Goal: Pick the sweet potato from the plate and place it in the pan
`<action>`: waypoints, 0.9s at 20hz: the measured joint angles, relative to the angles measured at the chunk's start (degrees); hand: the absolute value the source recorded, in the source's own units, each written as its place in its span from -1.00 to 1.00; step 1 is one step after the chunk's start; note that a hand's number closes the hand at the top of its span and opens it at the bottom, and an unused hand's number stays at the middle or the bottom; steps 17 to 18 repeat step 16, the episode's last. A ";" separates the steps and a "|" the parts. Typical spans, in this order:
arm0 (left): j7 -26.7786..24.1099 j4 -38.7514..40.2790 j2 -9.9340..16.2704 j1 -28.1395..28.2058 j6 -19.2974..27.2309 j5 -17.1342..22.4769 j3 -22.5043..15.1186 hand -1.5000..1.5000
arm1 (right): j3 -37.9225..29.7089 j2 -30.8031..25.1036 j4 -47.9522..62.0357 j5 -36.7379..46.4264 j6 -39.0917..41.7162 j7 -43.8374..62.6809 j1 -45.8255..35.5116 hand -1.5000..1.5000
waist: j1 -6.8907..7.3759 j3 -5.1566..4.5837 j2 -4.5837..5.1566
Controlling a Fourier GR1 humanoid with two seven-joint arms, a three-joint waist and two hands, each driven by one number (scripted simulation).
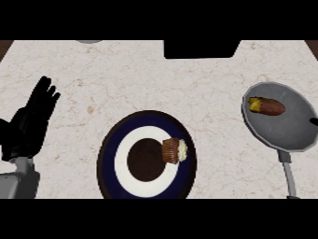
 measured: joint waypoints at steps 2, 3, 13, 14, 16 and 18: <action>-0.43 0.56 -0.48 -0.09 0.20 -0.35 -0.24 0.00 | -2.98 -0.35 -3.36 -4.32 3.41 -1.94 4.03 -1.00 | -0.21 -0.01 0.01; 0.24 0.04 -0.66 -0.18 0.47 -0.41 -0.43 0.00 | -4.45 -0.32 -4.45 -6.49 5.40 -3.38 6.14 -1.00 | -0.20 -0.02 0.00; 0.80 -0.75 -0.77 -0.13 -0.53 -0.57 -0.30 0.00 | -16.32 -0.62 -14.29 -19.76 24.02 -12.63 26.78 -1.00 | 0.65 -0.02 0.24; 0.82 -1.05 -0.87 0.25 -0.70 -0.63 -0.36 0.00 | -17.00 0.31 -14.92 -19.74 24.53 -13.57 28.33 -1.00 | 0.78 -0.05 0.25; 1.51 -1.22 -0.53 -0.27 -1.37 -0.29 0.21 0.00 | -17.93 1.54 -17.12 -19.35 24.97 -13.12 29.97 -1.00 | 1.00 -0.03 0.30; 1.51 -1.22 -0.53 -0.27 -1.37 -0.29 0.21 0.00 | -17.93 1.54 -17.12 -19.35 24.97 -13.12 29.97 -1.00 | 1.00 -0.03 0.30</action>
